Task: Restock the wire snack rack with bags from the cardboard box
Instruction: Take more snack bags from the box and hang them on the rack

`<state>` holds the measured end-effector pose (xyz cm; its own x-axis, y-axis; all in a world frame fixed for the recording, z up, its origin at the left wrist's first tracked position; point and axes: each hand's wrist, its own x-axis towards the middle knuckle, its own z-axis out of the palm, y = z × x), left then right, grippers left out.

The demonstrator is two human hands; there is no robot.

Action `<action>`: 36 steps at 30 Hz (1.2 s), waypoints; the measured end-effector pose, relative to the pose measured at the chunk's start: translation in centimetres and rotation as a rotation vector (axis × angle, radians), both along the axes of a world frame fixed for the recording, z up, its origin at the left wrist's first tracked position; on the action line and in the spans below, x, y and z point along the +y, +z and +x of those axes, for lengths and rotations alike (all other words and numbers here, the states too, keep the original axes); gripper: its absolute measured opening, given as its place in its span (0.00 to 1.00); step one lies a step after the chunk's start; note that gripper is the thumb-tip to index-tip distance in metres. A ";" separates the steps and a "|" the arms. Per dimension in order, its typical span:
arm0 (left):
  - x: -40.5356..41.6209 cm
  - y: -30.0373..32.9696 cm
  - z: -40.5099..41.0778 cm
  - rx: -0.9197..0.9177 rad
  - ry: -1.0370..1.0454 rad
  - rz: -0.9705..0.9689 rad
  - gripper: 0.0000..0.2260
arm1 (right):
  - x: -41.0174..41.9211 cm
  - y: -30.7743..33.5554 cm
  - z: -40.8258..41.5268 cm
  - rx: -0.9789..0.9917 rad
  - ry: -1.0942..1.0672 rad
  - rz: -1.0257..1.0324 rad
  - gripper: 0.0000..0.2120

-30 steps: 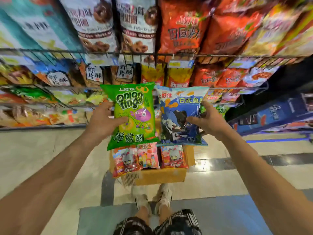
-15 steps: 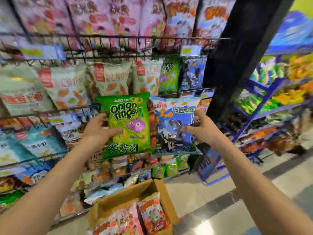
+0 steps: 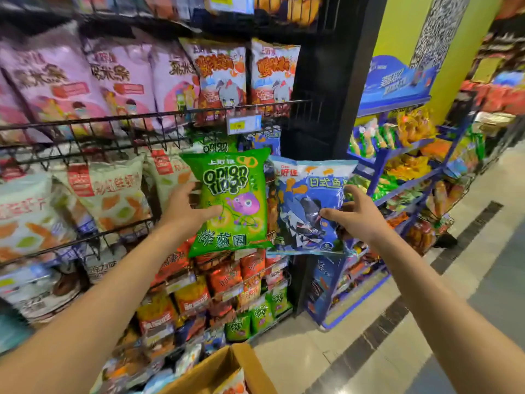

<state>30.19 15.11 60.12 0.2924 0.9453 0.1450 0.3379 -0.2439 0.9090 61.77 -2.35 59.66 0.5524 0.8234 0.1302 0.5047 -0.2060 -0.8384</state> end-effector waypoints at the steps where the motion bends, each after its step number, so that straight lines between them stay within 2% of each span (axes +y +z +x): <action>1: 0.4 -0.1 0.9 -0.010 -0.006 -0.005 0.40 | 0.7 -0.3 1.1 -0.009 0.010 0.009 0.41; 3: 1.6 -0.4 2.7 -0.005 0.019 -0.004 0.40 | 2.4 -0.6 3.2 -0.022 0.045 0.050 0.40; 6: 3.1 -0.2 5.3 0.018 0.085 0.020 0.35 | 5.7 -1.0 6.5 -0.026 0.110 0.101 0.37; 10: 4.8 -0.1 9.5 0.033 0.231 0.059 0.43 | 10.8 -0.7 11.7 -0.005 0.252 0.158 0.28; 11: 4.6 0.2 10.7 0.061 0.272 0.070 0.39 | 12.2 -0.7 13.0 0.004 0.281 0.156 0.27; 14: 5.7 0.0 13.1 0.118 0.392 0.063 0.15 | 15.9 -0.5 16.1 0.010 0.368 0.178 0.30; 15: 5.6 0.3 13.8 0.128 0.413 0.075 0.11 | 17.1 -0.3 17.0 -0.002 0.399 0.176 0.31; 19: 5.9 -0.2 15.4 0.120 0.489 0.080 0.16 | 20.6 0.0 18.9 -0.020 0.525 0.217 0.30; 26: 7.6 -1.5 16.9 0.107 0.577 0.073 0.14 | 24.5 -0.7 20.1 -0.052 0.632 0.345 0.28; 28: 8.2 -1.9 17.0 0.053 0.600 0.059 0.18 | 25.2 -1.0 20.2 -0.060 0.632 0.366 0.26; 32: 9.3 -3.2 17.4 0.016 0.658 0.029 0.31 | 26.1 -2.3 20.2 -0.057 0.644 0.410 0.29; 33: 9.6 -3.5 17.6 0.030 0.654 0.002 0.31 | 26.5 -2.6 20.2 -0.073 0.650 0.396 0.28; 36: 10.3 -3.8 18.2 0.122 0.658 -0.031 0.16 | 28.2 -3.7 20.2 -0.088 0.654 0.354 0.26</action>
